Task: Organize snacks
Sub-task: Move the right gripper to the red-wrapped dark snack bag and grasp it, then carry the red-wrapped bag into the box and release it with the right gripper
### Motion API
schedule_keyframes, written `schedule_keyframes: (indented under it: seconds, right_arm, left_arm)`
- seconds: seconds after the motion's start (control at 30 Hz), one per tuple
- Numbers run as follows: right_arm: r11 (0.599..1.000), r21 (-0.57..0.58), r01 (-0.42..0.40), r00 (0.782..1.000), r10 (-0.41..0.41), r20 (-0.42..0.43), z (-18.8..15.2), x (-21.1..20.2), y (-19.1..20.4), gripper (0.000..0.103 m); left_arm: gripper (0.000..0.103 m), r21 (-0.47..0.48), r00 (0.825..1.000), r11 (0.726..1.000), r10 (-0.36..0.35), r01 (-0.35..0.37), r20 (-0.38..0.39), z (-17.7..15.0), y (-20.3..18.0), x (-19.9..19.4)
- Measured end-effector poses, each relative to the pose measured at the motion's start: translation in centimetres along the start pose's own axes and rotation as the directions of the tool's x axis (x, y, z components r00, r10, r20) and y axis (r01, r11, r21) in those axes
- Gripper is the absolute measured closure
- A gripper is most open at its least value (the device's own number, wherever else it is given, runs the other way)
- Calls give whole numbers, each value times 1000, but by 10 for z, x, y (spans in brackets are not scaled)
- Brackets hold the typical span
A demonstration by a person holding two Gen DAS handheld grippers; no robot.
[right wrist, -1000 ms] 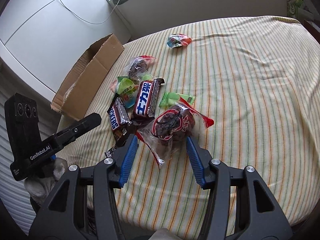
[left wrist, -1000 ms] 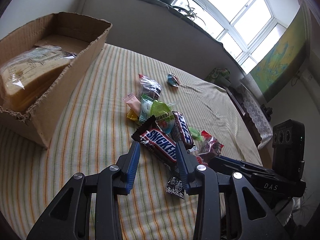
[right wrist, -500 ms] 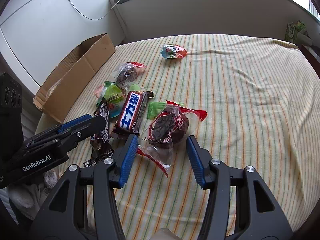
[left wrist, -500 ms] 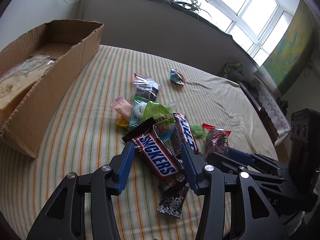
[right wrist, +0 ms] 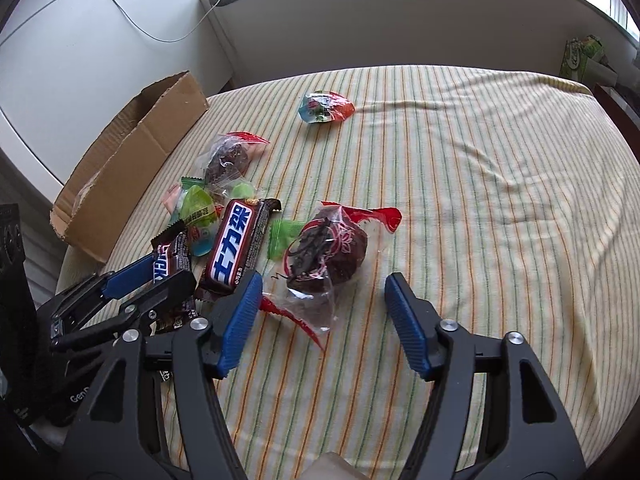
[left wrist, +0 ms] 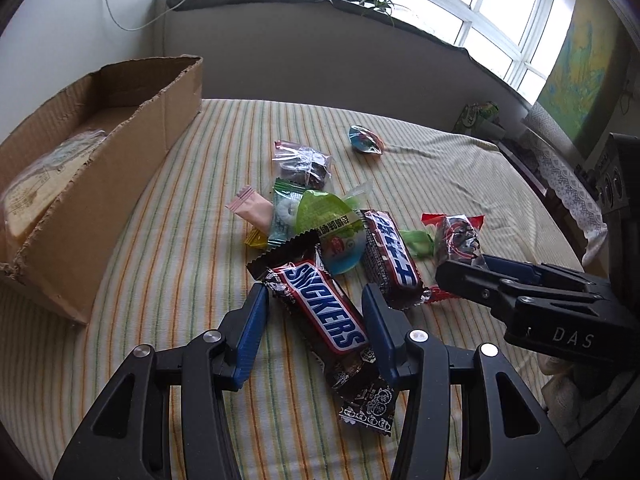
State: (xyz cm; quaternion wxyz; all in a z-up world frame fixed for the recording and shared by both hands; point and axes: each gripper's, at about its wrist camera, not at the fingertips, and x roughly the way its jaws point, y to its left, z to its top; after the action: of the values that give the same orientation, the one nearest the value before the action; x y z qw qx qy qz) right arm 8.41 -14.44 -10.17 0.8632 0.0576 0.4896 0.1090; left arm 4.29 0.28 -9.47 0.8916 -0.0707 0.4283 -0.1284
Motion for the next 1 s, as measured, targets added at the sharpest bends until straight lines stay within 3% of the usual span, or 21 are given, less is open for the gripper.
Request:
schedule_keyframes:
  seconds: [0.53, 0.6, 0.73, 1.0]
  right_arm:
    - [998, 42, -53, 999, 54, -5, 11, 4, -4, 36]
    - [997, 54, -59, 998, 60, -20, 14, 11, -8, 49]
    - [997, 35, -63, 998, 63, -17, 15, 14, -11, 60]
    - [999, -7, -44, 999, 44, 3, 4, 2, -13, 65]
  left_arm:
    - [65, 4, 1000, 1000, -8, 8, 11, 0, -2, 0]
    - [65, -1, 1000, 1000, -12, 12, 12, 0, -1, 0]
    - [69, -12, 1000, 1000, -19, 19, 14, 0, 1, -3]
    - [69, -25, 1000, 999, -20, 20, 19, -1, 7, -6]
